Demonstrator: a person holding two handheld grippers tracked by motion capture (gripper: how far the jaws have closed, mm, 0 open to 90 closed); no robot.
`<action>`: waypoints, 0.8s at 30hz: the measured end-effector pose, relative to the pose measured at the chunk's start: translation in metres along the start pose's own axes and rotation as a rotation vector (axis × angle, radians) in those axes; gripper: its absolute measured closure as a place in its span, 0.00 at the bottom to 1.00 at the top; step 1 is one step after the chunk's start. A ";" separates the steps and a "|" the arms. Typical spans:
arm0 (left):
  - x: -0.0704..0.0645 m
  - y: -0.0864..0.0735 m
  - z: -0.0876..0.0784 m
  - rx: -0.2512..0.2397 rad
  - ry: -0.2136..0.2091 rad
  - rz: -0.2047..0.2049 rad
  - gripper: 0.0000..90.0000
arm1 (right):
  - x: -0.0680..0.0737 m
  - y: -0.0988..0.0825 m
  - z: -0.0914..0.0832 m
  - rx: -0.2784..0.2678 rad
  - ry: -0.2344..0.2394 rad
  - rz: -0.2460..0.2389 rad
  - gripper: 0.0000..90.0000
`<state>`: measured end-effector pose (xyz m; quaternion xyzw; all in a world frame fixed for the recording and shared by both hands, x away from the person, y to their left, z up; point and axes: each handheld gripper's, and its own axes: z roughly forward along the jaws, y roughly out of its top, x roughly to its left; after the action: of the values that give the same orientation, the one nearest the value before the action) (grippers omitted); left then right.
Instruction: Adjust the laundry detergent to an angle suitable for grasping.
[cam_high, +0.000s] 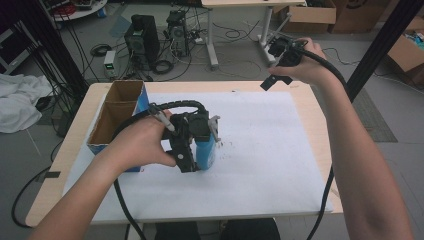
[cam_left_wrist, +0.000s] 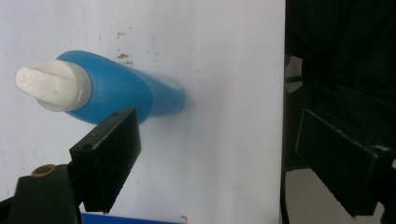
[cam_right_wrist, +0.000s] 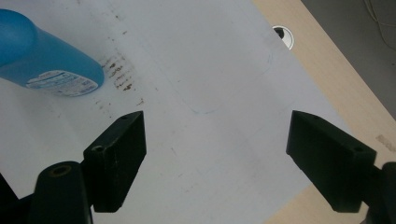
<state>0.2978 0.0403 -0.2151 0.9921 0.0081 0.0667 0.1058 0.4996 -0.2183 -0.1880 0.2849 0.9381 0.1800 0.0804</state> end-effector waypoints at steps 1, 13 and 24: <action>0.000 0.000 0.000 0.000 0.000 0.000 0.16 | 0.000 0.000 0.000 -0.002 0.001 -0.001 0.22; -0.001 0.003 -0.002 0.003 0.004 0.002 0.16 | 0.001 -0.004 -0.004 -0.001 -0.004 0.000 0.22; -0.002 0.003 -0.002 0.004 0.005 0.006 0.16 | 0.001 -0.005 -0.004 0.004 -0.002 -0.001 0.22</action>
<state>0.2959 0.0374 -0.2130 0.9922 0.0057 0.0693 0.1034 0.4951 -0.2232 -0.1861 0.2847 0.9385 0.1778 0.0810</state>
